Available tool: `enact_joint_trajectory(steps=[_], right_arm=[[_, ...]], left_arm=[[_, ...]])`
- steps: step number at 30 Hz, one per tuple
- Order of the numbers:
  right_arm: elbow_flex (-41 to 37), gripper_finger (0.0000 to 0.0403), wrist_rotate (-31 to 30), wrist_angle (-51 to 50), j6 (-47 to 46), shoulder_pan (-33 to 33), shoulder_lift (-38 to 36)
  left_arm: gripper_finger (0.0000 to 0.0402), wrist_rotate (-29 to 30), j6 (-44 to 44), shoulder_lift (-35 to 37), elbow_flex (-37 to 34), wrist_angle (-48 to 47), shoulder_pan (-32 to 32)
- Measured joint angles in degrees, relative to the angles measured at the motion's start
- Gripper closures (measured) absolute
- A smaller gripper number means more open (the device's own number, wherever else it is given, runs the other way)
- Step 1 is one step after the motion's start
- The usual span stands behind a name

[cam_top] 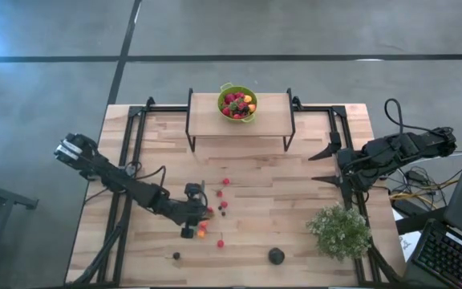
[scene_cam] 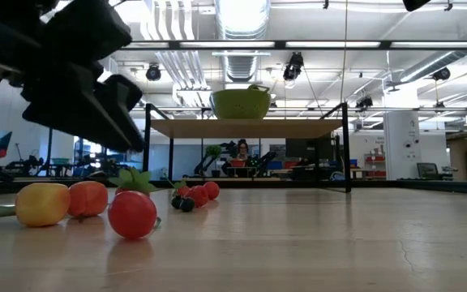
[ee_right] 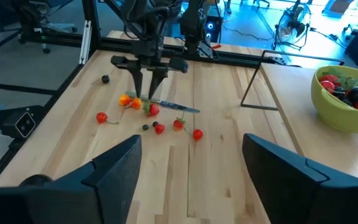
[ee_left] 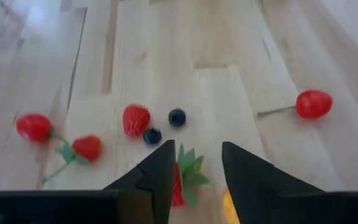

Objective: Pick & Place Fruit
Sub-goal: Put the strawberry into the green colander on the shelf

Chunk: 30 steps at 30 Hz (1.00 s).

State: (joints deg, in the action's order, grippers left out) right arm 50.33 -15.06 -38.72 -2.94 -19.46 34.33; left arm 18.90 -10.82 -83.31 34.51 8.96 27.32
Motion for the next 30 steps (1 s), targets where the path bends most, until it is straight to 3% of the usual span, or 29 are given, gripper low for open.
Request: enact_joint_trajectory(steps=[21, 30], right_arm=[[0.0, 0.0047, 0.0, 0.0, 0.0, 0.0, 0.0], [0.0, 0.0039, 0.0, 0.0, 0.0, 0.0, 0.0]], left_arm=[[0.0281, -0.8, 1.7, -2.3, 0.9, 0.0, -0.1], [0.028, 0.1, 1.7, -2.4, 0.8, 0.0, -0.2]])
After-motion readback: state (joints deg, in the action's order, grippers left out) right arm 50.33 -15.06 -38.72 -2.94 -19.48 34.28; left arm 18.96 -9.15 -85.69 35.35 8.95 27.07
